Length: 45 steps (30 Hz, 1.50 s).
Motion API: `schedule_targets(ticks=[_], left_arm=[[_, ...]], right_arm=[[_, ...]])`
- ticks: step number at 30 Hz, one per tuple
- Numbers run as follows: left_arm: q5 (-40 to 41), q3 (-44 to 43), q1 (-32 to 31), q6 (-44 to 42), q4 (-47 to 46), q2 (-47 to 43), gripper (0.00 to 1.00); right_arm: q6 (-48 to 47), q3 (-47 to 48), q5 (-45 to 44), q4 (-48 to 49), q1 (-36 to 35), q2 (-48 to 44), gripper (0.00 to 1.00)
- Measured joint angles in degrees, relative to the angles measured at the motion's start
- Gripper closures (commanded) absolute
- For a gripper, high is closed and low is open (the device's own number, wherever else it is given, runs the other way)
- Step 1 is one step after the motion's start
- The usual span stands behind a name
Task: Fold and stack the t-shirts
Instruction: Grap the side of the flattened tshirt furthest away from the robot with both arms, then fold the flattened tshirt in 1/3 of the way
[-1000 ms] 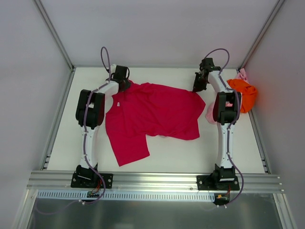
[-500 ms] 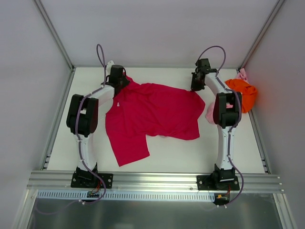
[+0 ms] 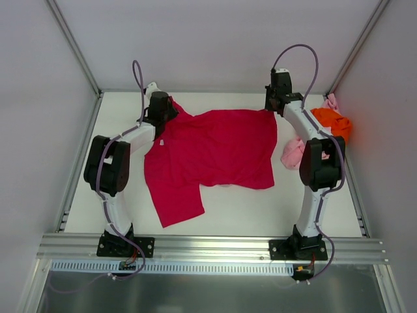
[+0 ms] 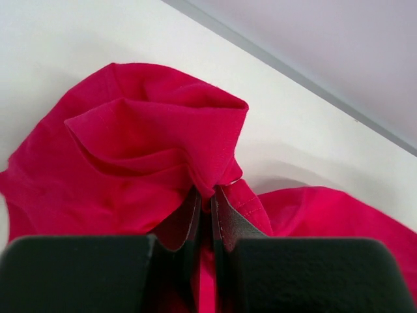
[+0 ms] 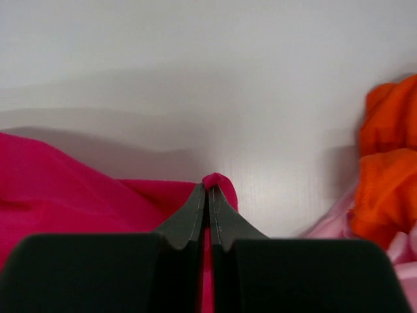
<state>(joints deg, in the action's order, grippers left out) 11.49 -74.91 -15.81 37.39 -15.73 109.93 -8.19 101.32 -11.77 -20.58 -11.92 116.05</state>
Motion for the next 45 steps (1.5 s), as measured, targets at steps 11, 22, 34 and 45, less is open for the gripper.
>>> schedule_targets(ticks=[11,22,34,45], left_arm=[[4.50,4.79,0.00,-1.16,-1.64,-5.75,1.00],[5.60,5.44,0.04,-1.77,-2.54,-6.54,1.00],[5.07,18.56,-0.50,-0.70,-5.92,-14.78,1.00],[5.62,26.10,-3.80,1.20,-7.45,-20.33,1.00]], right_arm=[[-3.34,-4.79,-14.10,5.86,-3.39,-2.10,0.99],[-4.22,-8.33,-18.67,9.49,-3.45,-3.17,0.99],[-1.66,-18.71,-19.37,14.29,-3.89,-13.22,0.99],[1.01,-20.15,-13.64,8.66,-5.22,-15.72,0.99]])
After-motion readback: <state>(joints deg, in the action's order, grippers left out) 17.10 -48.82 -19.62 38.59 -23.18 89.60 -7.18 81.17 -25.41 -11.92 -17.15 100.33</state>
